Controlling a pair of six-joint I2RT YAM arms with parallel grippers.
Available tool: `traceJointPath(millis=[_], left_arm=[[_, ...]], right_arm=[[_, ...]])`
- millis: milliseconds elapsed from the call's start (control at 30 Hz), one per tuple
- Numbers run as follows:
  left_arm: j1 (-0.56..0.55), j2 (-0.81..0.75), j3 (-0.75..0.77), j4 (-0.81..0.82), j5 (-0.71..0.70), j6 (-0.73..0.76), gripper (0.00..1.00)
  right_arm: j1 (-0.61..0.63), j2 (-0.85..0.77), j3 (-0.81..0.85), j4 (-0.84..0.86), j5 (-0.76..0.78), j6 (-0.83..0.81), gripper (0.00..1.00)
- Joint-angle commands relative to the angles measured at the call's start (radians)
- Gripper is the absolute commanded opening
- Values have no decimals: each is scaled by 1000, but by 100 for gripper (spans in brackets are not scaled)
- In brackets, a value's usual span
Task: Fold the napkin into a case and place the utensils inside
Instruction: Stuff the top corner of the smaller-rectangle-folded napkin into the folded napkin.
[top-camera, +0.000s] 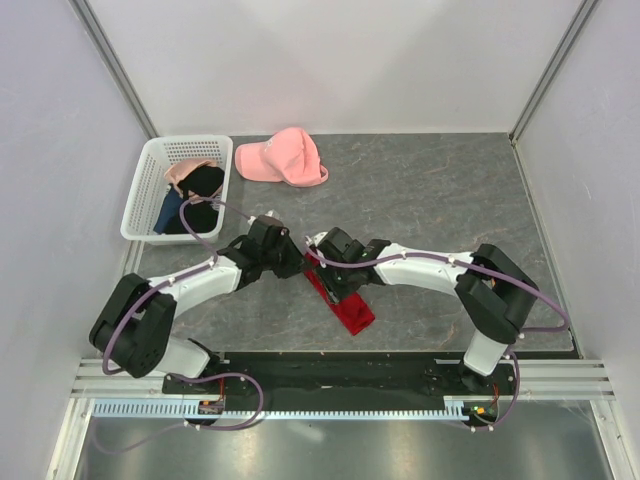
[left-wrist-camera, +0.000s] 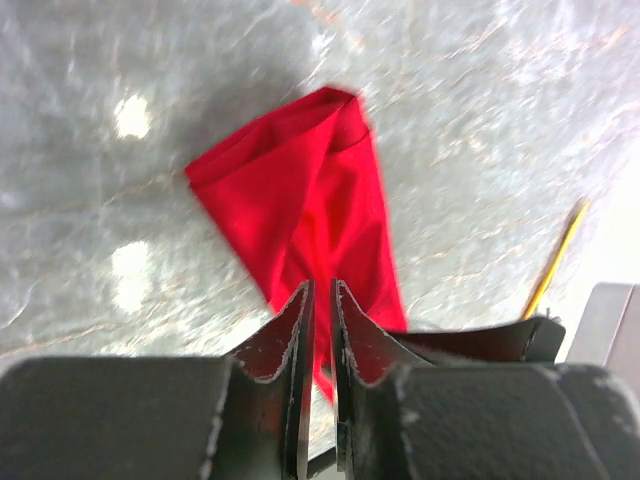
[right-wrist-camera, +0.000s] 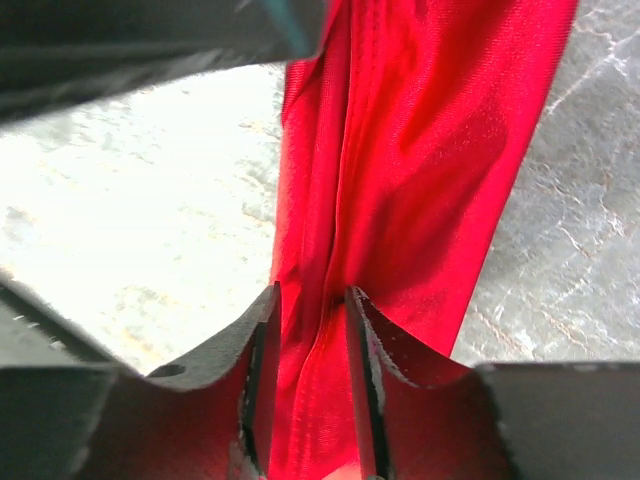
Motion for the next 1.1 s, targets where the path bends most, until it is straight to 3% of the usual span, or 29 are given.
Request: traceJointPath(millis=[0,400,833,1067], left_arm=[[6,40,88,13,37,53,17],[-4,183,125,55,112,54,16],[0,284,144,0,-3,177,14],[-2,290,169,-13,14,215,13]], right_arm=[[-25,-82,-17,37,-71,42,42],[-106,-177,-133,145,-221,159,47],[-155,-196,-348,335,-332,307,27],[-186,-236,-421,357,-324,298,26]])
